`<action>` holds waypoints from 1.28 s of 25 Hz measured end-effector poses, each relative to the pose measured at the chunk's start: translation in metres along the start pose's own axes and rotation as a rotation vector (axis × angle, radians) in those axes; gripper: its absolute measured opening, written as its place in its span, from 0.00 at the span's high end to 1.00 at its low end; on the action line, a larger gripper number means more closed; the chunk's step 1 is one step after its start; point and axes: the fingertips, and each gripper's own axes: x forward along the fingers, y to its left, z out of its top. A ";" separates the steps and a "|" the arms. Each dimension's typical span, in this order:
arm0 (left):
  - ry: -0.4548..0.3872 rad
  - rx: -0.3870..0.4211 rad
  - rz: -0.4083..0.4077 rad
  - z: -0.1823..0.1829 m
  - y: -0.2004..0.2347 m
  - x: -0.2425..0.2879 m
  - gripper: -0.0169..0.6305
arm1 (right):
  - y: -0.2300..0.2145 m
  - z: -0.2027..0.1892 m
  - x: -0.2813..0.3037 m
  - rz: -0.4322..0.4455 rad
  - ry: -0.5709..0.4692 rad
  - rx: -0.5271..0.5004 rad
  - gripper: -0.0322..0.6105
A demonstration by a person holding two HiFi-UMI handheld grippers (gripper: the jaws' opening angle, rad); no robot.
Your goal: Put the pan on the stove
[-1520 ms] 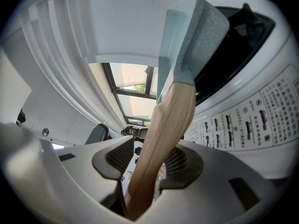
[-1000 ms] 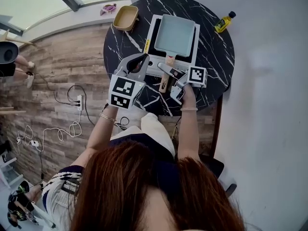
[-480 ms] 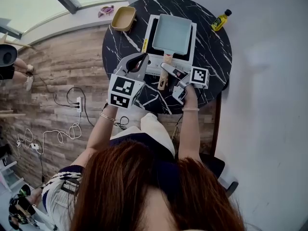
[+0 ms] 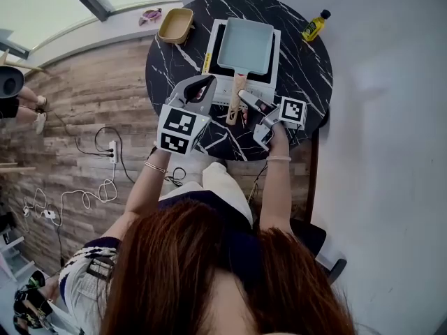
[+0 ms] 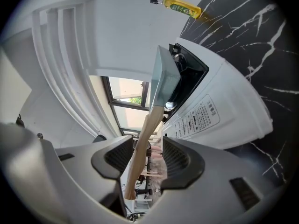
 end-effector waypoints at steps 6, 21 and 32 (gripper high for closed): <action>-0.005 0.004 -0.008 0.003 -0.008 -0.005 0.95 | 0.004 -0.002 -0.011 -0.034 -0.014 -0.034 0.70; -0.033 0.008 -0.007 0.010 -0.016 -0.028 0.95 | 0.025 -0.007 -0.038 -0.115 -0.095 -0.141 0.82; -0.058 0.004 -0.017 0.017 -0.019 -0.049 0.95 | 0.058 -0.014 -0.054 -0.224 -0.165 -0.294 0.92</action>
